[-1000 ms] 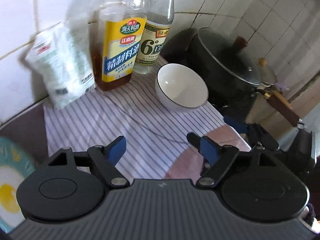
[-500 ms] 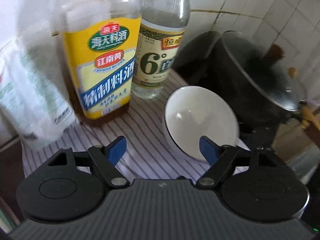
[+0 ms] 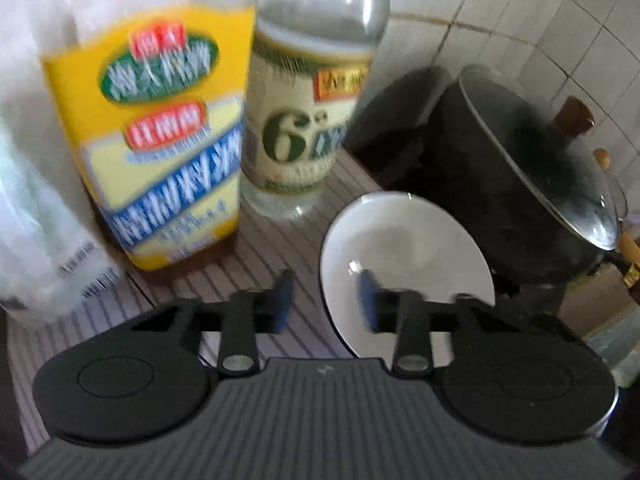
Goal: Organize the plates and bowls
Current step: 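Move both grippers to the last small white bowl and close on its rim, then carry the held bowl over the nested bowls and lower it inside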
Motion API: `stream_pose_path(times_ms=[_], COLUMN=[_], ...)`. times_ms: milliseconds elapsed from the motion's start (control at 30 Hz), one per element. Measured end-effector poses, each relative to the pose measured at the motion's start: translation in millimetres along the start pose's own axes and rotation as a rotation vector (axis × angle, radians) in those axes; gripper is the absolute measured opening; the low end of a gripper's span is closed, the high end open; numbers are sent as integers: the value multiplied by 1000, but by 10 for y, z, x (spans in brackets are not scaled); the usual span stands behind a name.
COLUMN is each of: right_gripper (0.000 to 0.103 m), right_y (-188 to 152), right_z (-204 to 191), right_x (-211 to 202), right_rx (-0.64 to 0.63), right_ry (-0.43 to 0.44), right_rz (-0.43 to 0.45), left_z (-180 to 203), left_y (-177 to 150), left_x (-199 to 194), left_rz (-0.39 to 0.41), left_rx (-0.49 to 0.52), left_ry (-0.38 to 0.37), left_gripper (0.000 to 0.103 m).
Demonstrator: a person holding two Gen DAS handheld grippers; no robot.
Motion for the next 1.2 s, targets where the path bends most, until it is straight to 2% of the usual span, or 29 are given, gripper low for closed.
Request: stream_pose_path(times_ms=[100, 167, 233, 367, 467, 833, 1200], right_gripper=[98, 98, 96, 95, 95, 95, 95], right_y=[13, 5, -23, -59, -107, -168, -165], right_z=[51, 67, 65, -16, -43, -340, -737], right_x=[42, 47, 44, -2, -67, -634, -1421], right_rx=[37, 54, 66, 94, 125, 63, -3], right_ry=[37, 44, 57, 42, 66, 72, 65], right_rz=[8, 15, 24, 22, 36, 145, 225], left_z=[74, 120, 129, 175, 131, 64, 53], left_y=[-51, -89, -129, -192, -189, -388, -595], left_x=[1, -16, -24, -126, -261, -1004, -1962], left_rz=[13, 24, 23, 11, -3, 9, 61], left_rx=[57, 97, 98, 108, 91, 57, 114], left_ry=[33, 59, 95, 112, 84, 43, -10], left_gripper=[14, 13, 12, 12, 11, 11, 12])
Point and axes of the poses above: each gripper's, at about its wrist camera, not at the fingertips, and x roughly the way its jaws point, z to its right, y to its top, the point moved 4 cm from there along x, roughly the way its jaws point, and after that the axes turned 8 degrees about -x, right-handed, at the moved point
